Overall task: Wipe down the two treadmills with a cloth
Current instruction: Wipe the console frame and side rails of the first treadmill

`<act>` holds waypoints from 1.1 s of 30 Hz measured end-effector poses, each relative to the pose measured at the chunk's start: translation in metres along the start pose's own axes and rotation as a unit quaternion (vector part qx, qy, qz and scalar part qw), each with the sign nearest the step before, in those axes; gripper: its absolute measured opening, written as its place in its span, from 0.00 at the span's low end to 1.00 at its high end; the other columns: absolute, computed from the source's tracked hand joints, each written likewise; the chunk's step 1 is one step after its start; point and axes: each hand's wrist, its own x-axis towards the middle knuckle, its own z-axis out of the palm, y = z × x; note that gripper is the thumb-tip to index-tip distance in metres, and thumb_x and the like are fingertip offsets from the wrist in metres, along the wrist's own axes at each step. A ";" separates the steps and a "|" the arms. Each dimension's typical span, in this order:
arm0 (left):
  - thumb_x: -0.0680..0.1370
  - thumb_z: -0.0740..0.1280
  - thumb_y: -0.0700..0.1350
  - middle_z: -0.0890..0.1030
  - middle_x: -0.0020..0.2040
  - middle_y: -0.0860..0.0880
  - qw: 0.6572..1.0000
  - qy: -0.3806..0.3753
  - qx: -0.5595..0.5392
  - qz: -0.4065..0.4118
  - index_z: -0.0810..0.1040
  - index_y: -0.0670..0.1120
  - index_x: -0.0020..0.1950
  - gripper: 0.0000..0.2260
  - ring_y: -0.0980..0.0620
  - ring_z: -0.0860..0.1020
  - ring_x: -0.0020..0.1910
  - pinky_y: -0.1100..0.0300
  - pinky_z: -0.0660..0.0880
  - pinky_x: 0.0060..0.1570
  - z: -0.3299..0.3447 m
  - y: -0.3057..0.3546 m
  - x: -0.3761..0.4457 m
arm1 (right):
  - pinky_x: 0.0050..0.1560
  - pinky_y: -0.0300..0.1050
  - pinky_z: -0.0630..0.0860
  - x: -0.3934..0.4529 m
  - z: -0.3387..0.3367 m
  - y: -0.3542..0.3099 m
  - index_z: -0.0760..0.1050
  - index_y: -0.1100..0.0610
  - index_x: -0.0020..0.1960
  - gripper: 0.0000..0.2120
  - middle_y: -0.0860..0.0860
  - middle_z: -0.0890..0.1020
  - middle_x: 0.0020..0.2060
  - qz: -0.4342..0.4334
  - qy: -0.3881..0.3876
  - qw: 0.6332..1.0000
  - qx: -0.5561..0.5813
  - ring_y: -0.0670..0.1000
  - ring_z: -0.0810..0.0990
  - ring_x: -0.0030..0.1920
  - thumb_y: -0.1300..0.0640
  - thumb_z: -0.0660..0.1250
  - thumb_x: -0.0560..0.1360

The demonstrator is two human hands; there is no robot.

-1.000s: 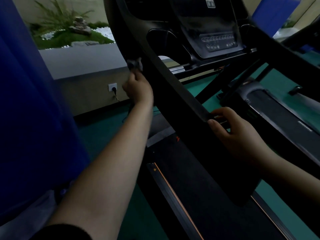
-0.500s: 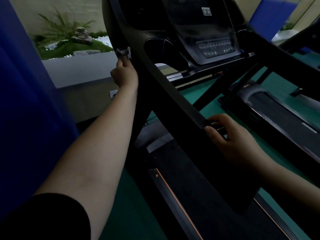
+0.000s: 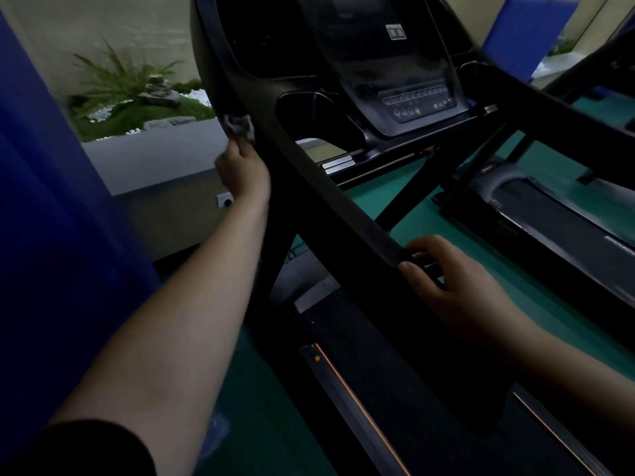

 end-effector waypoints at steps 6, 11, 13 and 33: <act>0.84 0.49 0.52 0.71 0.69 0.39 0.996 -0.053 0.012 -0.070 0.67 0.46 0.74 0.21 0.40 0.70 0.67 0.55 0.67 0.63 -0.006 0.016 0.047 | 0.46 0.38 0.70 0.000 -0.001 -0.001 0.69 0.43 0.59 0.16 0.41 0.75 0.51 -0.001 -0.002 1.000 -0.001 0.44 0.76 0.50 0.39 0.58 0.73; 0.84 0.50 0.48 0.75 0.65 0.43 0.993 -0.055 -0.066 -0.080 0.69 0.47 0.71 0.18 0.42 0.74 0.63 0.54 0.70 0.60 -0.010 -0.005 -0.035 | 0.46 0.39 0.70 -0.001 0.000 -0.003 0.69 0.43 0.59 0.15 0.40 0.75 0.50 -0.003 0.000 1.000 0.005 0.43 0.76 0.49 0.40 0.59 0.74; 0.84 0.52 0.45 0.76 0.60 0.43 0.991 -0.055 -0.100 -0.073 0.71 0.45 0.68 0.16 0.43 0.76 0.59 0.56 0.72 0.55 -0.012 -0.018 -0.082 | 0.48 0.41 0.72 -0.002 0.000 -0.003 0.69 0.43 0.58 0.14 0.41 0.75 0.50 -0.002 -0.004 1.000 0.008 0.43 0.76 0.49 0.40 0.59 0.75; 0.82 0.58 0.50 0.78 0.62 0.54 0.893 -0.180 -0.323 -0.257 0.77 0.57 0.59 0.10 0.61 0.76 0.59 0.65 0.74 0.59 -0.052 -0.036 -0.379 | 0.44 0.37 0.72 -0.011 -0.011 0.002 0.74 0.49 0.62 0.14 0.45 0.79 0.51 -0.016 0.001 0.996 0.083 0.44 0.77 0.47 0.47 0.64 0.77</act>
